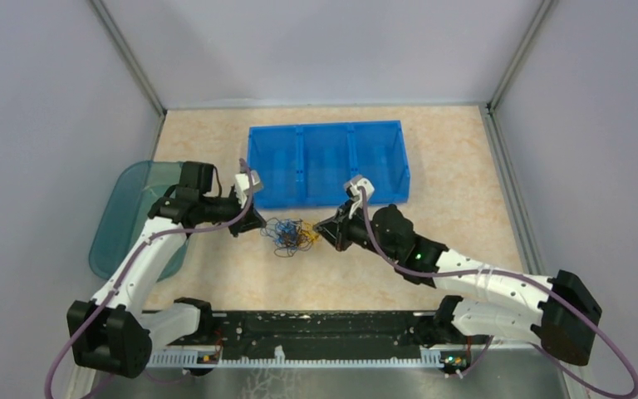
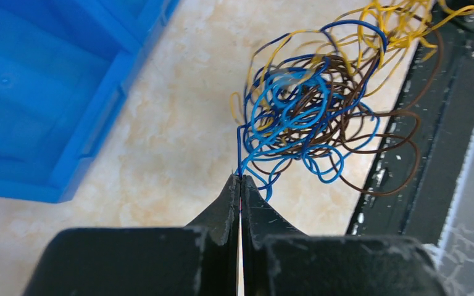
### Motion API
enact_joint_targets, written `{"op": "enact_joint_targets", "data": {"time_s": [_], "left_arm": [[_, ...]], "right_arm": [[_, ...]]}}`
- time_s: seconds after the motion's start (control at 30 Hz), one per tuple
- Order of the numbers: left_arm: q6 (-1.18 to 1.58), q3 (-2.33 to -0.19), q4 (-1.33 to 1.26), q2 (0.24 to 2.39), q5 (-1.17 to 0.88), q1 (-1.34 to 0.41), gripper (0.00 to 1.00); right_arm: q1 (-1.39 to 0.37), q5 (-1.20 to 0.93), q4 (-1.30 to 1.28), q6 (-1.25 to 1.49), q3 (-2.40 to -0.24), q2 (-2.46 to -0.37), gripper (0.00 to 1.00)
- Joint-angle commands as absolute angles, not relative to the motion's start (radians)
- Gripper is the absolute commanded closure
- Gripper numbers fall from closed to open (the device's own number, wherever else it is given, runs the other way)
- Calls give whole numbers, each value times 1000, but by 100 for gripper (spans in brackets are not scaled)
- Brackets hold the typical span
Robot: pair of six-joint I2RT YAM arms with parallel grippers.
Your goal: Untangle the cables
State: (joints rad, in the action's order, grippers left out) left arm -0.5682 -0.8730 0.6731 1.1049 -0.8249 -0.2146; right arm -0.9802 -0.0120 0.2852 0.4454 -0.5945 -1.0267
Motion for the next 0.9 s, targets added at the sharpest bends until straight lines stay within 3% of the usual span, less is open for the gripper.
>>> {"op": "enact_joint_targets", "data": {"time_s": [0.0,0.5,0.57,0.73,0.8,0.87], "left_arm": [[-548,-875,588,1082,-710,-218,100],[-502,-1090,751,1069,-882,-221,100],[-494,-1099,769,1061,-909,-222,100],[-488,-1073,772,1047,-930,-230,100],[-486,-1070,772,1045,-924,-231,100],[-480,-1078,772,1046,-927,-232,100]], "right_arm": [[-974,45,216,419,-569,-990,100],[-1007,282,172,466,-452,-1133,100],[-1006,294,163,463,-462,-1118,83],[-1006,296,171,411,-504,-1010,64],[-999,270,160,393,-538,-989,41],[-997,230,168,360,-563,-969,28]]}}
